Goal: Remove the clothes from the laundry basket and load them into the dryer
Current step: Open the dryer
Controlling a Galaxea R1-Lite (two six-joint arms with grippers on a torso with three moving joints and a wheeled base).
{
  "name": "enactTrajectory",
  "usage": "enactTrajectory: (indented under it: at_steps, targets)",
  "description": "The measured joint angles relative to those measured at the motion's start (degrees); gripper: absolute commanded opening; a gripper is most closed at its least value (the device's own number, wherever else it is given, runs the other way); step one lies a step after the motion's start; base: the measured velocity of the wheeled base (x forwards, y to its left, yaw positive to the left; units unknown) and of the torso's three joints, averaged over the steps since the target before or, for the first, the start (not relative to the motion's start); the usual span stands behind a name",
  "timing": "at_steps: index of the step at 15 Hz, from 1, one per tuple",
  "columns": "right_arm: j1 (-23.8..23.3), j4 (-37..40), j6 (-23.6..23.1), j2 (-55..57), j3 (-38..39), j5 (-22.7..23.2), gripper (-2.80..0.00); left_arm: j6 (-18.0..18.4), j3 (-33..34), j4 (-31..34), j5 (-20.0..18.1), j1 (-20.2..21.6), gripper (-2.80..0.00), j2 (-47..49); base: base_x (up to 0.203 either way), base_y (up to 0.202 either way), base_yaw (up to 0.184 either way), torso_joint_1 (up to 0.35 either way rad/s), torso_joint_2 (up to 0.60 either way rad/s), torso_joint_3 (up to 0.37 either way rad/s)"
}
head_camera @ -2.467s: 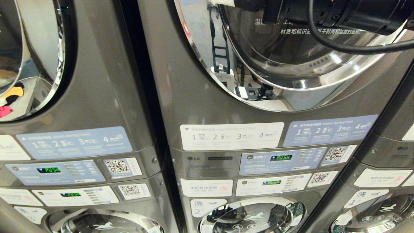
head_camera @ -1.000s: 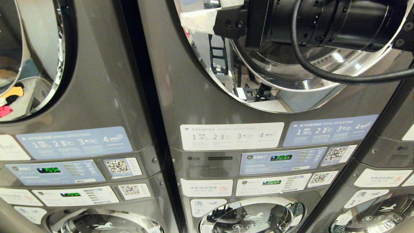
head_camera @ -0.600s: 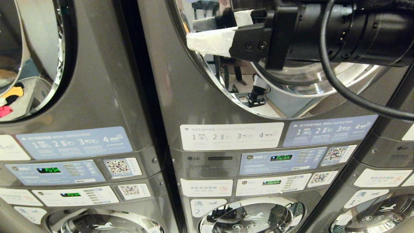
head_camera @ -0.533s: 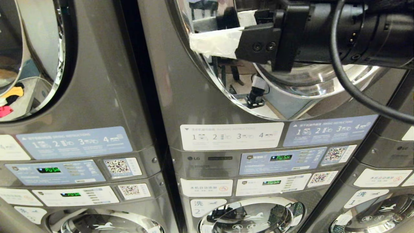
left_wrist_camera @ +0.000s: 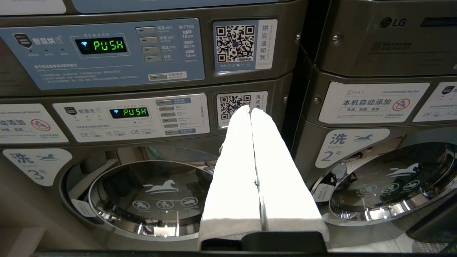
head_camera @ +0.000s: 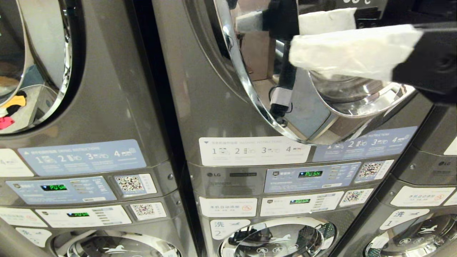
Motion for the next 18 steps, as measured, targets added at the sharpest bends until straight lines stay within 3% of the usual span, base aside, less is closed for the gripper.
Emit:
enactTrajectory:
  at_steps: [7,10,12,18]
  targets:
    - [-0.04,-0.26,6.15,-14.23,10.29,-1.31,0.0,-0.01,0.0,0.0,0.0,0.0,-2.8,0.0,0.0,0.0,0.0,0.0,0.0,0.0]
    - [-0.12,-0.45,0.78,-15.65,12.06,-7.0,0.0,0.0,0.0,0.0,0.0,0.0,-2.8,0.0,0.0,0.0,0.0,0.0,0.0,0.0]
    - [0.62,-0.52,-3.24,-14.89,12.14,-7.3,0.0,-0.01,0.0,0.0,-0.02,0.0,-2.8,0.0,0.0,0.0,0.0,0.0,0.0,0.0]
    - [1.88,-6.47,-3.49,-6.08,4.98,-7.07,0.0,-0.01,0.0,0.0,0.0,0.0,-2.8,0.0,0.0,0.0,0.0,0.0,0.0,0.0]
